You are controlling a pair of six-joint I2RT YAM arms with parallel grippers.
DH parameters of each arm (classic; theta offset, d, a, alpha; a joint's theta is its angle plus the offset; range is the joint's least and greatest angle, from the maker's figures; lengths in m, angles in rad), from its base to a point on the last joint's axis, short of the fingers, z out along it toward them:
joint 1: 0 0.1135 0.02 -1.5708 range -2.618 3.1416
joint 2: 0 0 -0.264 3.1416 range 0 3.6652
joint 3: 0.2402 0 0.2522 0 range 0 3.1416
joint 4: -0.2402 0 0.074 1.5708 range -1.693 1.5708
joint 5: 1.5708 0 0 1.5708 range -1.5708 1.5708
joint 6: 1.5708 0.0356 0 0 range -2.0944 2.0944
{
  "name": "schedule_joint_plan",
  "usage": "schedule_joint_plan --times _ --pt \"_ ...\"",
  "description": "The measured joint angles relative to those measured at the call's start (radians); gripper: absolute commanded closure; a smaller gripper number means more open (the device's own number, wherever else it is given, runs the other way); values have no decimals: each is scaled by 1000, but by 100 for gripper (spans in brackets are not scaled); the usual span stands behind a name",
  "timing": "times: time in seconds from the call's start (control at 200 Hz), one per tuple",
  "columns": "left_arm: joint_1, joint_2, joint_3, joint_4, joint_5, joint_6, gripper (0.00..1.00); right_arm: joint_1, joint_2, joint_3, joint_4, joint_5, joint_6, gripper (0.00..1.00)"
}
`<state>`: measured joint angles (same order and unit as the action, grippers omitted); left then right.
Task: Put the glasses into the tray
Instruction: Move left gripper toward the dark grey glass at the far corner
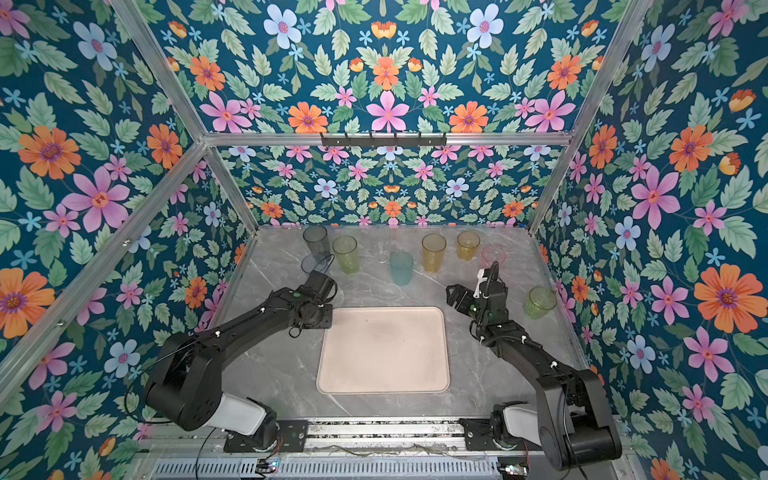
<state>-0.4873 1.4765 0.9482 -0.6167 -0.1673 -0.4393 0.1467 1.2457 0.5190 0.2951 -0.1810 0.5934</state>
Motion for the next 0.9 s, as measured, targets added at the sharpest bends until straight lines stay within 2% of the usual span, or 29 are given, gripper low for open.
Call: schedule_joint_plan --times 0.285,0.475,0.9 --pt "48 -93 71 -36 -21 -5 34 0 2 0 0 -6 0 7" --pt "110 -130 156 -36 -46 -12 31 0 3 0 0 -18 1 7" --pt "244 -23 414 -37 -14 -35 26 0 -9 0 0 -25 1 6"
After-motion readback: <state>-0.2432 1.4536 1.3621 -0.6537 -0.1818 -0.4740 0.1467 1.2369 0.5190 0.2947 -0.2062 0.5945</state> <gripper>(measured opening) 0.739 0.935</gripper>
